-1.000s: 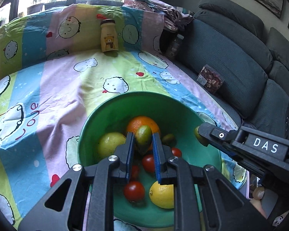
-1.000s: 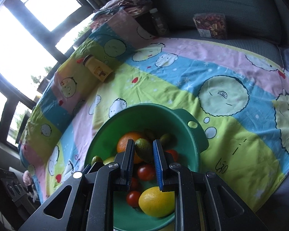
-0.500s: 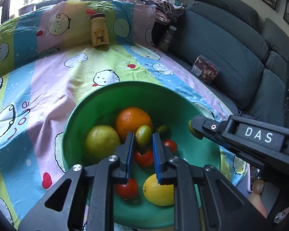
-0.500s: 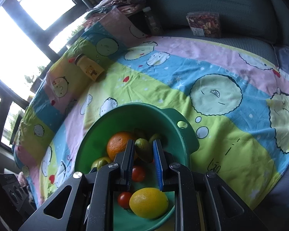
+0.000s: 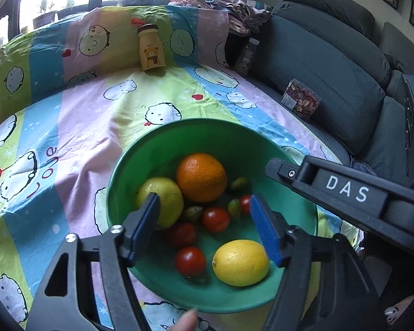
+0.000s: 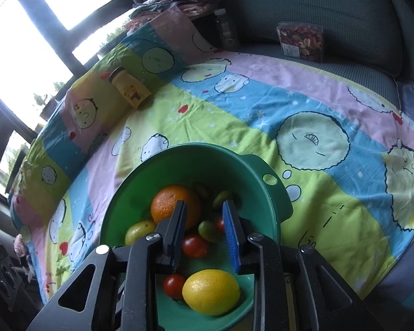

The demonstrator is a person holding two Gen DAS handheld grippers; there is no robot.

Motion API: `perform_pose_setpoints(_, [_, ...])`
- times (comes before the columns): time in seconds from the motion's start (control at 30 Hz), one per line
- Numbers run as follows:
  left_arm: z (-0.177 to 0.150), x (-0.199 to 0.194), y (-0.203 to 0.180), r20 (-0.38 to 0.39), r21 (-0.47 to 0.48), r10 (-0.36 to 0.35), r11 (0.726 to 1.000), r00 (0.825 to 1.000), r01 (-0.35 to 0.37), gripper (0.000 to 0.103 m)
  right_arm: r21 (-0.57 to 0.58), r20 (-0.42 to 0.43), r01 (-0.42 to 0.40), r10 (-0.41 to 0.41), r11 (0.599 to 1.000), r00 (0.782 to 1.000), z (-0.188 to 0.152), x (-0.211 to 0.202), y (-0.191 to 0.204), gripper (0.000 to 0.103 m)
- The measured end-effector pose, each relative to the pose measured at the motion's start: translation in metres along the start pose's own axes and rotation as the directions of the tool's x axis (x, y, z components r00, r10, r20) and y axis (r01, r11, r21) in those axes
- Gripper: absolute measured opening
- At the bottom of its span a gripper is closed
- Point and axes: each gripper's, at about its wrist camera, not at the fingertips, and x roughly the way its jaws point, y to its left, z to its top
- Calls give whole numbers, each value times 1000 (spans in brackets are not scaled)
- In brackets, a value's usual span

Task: Organize fruits
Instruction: 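Withdraw both open grippers up from the basin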

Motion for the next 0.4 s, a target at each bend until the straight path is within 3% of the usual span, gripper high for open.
perform_pose_setpoints(0.07, [1, -3, 0, -5, 5, 22, 1000, 1000, -22, 90, -4, 4, 8, -8, 1000, 1000, 0, -1, 0, 49])
perform_pose_setpoints(0.23, [1, -9, 6, -4, -17, 61, 998, 998, -61, 97, -8, 21, 1, -1, 1000, 1000, 1, -3, -1, 58])
perform_pose_setpoints(0.4, [1, -14, 15, -4, -59, 72, 996, 997, -72, 97, -14, 13, -7, 7, 1000, 1000, 1, -2, -1, 58])
